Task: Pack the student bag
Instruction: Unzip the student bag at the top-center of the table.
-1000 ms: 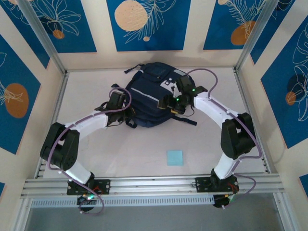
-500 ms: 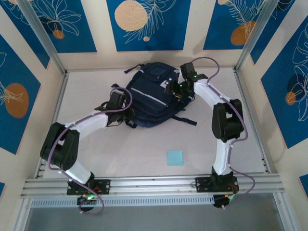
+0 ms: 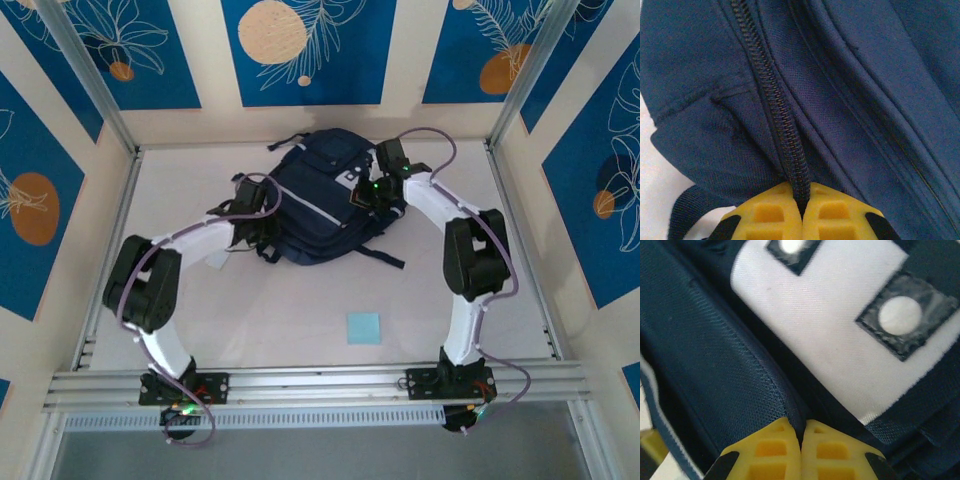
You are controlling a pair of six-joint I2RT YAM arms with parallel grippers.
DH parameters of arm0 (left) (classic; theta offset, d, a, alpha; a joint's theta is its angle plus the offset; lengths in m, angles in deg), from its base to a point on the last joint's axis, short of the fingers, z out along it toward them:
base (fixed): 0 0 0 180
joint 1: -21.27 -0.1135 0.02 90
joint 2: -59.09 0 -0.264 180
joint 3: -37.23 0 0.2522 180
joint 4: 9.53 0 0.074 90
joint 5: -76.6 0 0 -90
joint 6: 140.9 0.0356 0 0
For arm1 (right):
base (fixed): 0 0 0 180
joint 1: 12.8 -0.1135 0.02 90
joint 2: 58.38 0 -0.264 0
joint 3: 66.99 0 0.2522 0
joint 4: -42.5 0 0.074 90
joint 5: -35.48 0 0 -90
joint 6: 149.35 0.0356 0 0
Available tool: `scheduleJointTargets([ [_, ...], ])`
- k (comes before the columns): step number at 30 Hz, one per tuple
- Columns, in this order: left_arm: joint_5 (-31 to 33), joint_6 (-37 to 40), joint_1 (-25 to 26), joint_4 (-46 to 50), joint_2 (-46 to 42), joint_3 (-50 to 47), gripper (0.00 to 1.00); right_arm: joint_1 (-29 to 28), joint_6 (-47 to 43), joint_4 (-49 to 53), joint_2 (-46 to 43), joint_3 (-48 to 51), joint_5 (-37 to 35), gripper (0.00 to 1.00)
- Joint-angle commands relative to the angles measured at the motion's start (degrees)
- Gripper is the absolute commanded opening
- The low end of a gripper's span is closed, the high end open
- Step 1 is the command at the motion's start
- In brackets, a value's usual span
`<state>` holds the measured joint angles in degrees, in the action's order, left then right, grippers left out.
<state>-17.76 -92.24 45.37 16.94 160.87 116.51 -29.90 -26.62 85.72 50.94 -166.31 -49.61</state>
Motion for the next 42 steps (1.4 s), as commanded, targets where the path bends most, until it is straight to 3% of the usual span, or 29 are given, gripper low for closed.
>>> scheduleJointTargets([
  [1,-0.34,3.83,-0.58,-3.13,4.16,9.37,0.0,0.18,5.22,3.65,-7.43,5.01,5.16,0.0],
  [5,-0.54,6.62,-0.61,-0.17,8.14,17.97,0.0,0.95,15.22,-1.65,-11.35,12.36,8.88,0.0],
  [7,-0.89,8.04,-0.6,2.76,8.99,21.18,0.18,1.17,21.28,-6.28,-12.08,15.82,9.77,0.0],
  [9,-1.57,9.27,-0.56,6.73,8.83,23.16,0.42,1.14,26.26,-10.61,-12.04,18.03,9.3,0.0],
  [12,-2.79,10.23,-0.41,10.73,5.81,21.69,0.58,0.93,31.83,-15.83,-11.1,19.29,9.43,0.0],
  [14,-2.8,10.55,0.06,12.5,2.55,19.05,0.62,0.59,34.5,-17.97,-10.55,19.29,9.04,0.0],
  [20,-1.26,6.71,4.46,12.74,-7.29,9.74,0.66,-1.12,40.9,-21.65,-9.91,19.29,5.75,0.0],
  [24,1.18,2.46,9.2,8.98,-9.19,5.85,0.66,-2.38,44.04,-24.85,-9.28,19.56,6.18,0.0],
  [33,10.42,2.27,14.34,5.17,-3.1,8.75,0.66,-5.08,49.12,-29.75,-7.69,19.82,8.78,0.0],
  [42,13.26,1.42,15.86,4.63,3.65,13.11,0.63,-6.77,52.78,-33.55,-7.29,20.83,8.64,0.0],
])
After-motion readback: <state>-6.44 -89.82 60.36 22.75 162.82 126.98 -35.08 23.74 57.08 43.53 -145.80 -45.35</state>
